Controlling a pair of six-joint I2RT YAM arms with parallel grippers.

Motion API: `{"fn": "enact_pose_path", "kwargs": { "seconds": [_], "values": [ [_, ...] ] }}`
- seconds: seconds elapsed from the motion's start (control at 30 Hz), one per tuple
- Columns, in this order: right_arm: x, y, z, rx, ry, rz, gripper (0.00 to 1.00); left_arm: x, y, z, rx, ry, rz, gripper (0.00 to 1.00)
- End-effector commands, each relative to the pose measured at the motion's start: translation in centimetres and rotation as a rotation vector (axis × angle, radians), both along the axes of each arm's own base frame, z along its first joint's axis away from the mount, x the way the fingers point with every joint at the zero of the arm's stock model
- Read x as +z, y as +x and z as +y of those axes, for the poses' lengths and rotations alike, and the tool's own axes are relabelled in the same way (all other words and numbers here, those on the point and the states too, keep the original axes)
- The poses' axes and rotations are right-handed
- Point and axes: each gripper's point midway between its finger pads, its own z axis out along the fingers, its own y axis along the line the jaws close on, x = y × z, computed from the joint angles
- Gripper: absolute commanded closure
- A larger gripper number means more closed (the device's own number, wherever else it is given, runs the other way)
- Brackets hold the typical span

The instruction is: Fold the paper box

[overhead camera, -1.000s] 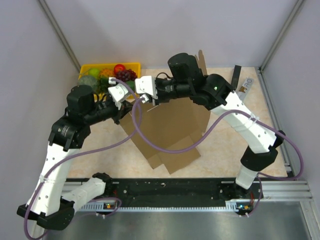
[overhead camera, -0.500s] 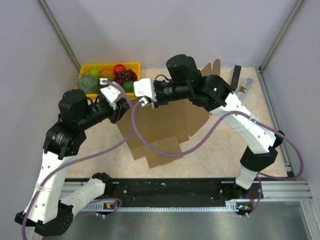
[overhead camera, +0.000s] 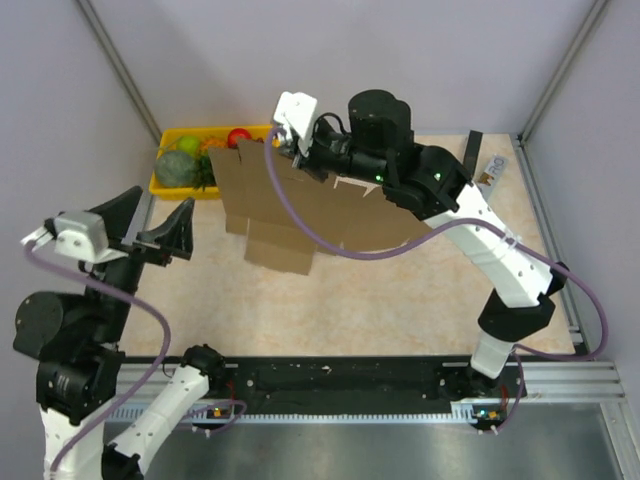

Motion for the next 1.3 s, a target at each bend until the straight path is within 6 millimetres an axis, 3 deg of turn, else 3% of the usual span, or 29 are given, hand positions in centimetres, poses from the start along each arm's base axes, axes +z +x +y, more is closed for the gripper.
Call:
{"fn": "enact_pose_path", "kwargs": {
  "seconds": [0.0,0.3,0.4,0.43,0.5,0.53,0.6,0.63,0.7,0.73,0.8,0.83,0.9,0.93,0.97,1.03,1.17,1.27],
  "values": [
    [11.2,-1.4,-3.3,-0.102,0.429,0.031,1.0,1.8,-1.1,1.5,0.038,-0.136,-0.083,0.1],
    [17.7,-6.3,-5.3,0.053,0.771,0.288,1.0,2.3,-2.8,2.2,0.037,-0.159,-0.116,0.1],
    [18.4,-5.9,-6.6,0.01,0.882,0.407,1.0,2.1,-2.8,2.1,0.033,-0.162,-0.108,0.1],
    [16.5,-4.7,-6.2,-0.043,0.883,0.473,1.0,2.0,-2.7,2.0,0.028,-0.165,-0.104,0.1],
    [16.3,-4.0,-7.9,-0.065,0.938,0.504,1.0,1.8,-2.7,1.7,0.014,-0.168,-0.096,0.1],
    [12.7,-1.0,-7.9,-0.154,0.928,0.591,1.0,1.7,-2.6,1.6,0.011,-0.167,-0.092,0.1],
    [10.8,0.9,-9.4,-0.189,0.974,0.627,1.0,1.5,-2.5,1.3,-0.003,-0.163,-0.074,0.1],
    [6.7,2.5,-10.9,-0.249,0.971,0.692,1.0,1.3,-2.4,1.2,-0.009,-0.161,-0.065,0.11],
    [4.5,3.6,-12.5,-0.262,1.027,0.703,1.0,0.7,-1.9,0.5,-0.03,-0.144,-0.026,0.1],
    [0.2,5.0,-14.3,-0.341,1.023,0.753,1.0,-0.1,-1.3,0.1,-0.037,-0.133,0.014,0.1],
    [-3.3,6.1,-16.0,-0.396,1.032,0.768,1.0,-1.7,0.0,-1.0,-0.062,-0.114,0.083,0.1],
    [-7.6,7.0,-16.6,-0.454,1.015,0.808,1.0,-2.6,0.7,-1.5,-0.071,-0.106,0.118,0.1],
    [-10.8,8.3,-19.2,-0.528,1.032,0.802,1.0,-4.8,2.4,-2.8,-0.1,-0.104,0.199,0.1],
    [-14.0,8.7,-20.0,-0.565,1.029,0.816,1.0,-5.6,3.2,-4.1,-0.148,-0.093,0.227,0.1],
    [-15.6,9.5,-21.7,-0.612,1.039,0.807,1.0,-6.4,3.8,-4.7,-0.166,-0.09,0.252,0.1],
    [-19.2,9.8,-22.9,-0.647,1.009,0.822,1.0,-9.0,5.7,-6.5,-0.211,-0.083,0.337,0.11],
    [-24.3,11.1,-26.4,-0.758,0.972,0.82,1.0,-13.7,8.7,-8.8,-0.255,-0.071,0.493,0.13],
    [-26.4,11.9,-27.4,-0.791,0.907,0.811,1.0,-16.6,9.9,-11.0,-0.336,-0.07,0.565,0.14]
  ]
}}
